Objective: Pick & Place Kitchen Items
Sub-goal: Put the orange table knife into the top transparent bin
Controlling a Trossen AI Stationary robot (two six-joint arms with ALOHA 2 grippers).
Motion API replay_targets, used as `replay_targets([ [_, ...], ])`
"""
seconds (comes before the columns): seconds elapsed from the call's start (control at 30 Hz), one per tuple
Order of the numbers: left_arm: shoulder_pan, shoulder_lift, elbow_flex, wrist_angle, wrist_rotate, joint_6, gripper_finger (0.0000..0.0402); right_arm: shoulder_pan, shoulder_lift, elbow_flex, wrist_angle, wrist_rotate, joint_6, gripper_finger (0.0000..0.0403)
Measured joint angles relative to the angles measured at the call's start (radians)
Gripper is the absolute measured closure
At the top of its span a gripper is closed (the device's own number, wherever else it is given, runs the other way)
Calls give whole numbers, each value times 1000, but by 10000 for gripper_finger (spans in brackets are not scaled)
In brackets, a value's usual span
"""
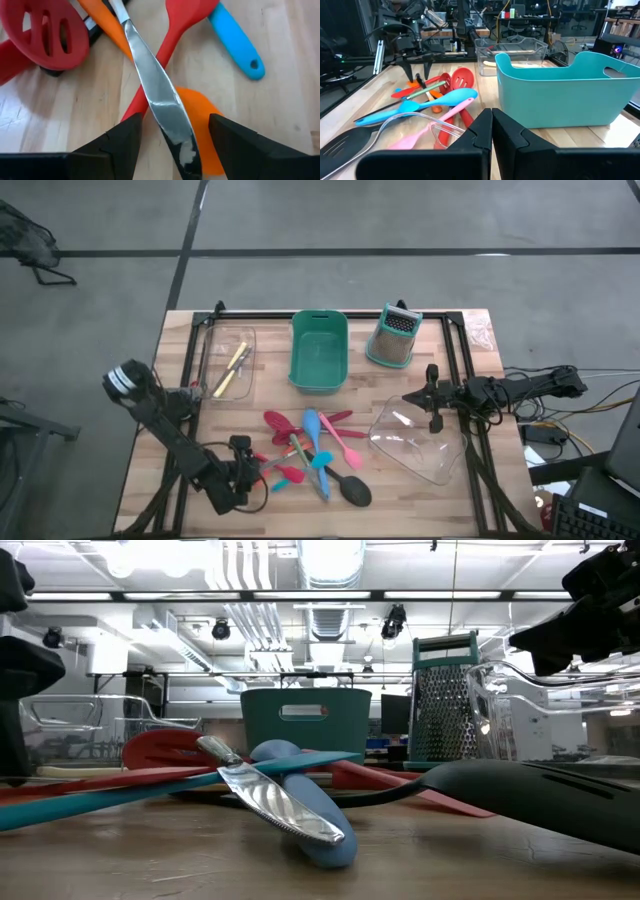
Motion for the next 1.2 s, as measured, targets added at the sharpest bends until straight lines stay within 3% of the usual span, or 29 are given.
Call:
replay_targets([
  [0.5,1,5,12,-51,4,-59,176,0,0,0,0,0,0,394],
  [1.0,2,5,12,-66,15,-59,298,0,0,0,0,0,0,394],
  [1.2,2,6,24,-76,14,-47,324,0,0,0,0,0,2,394],
])
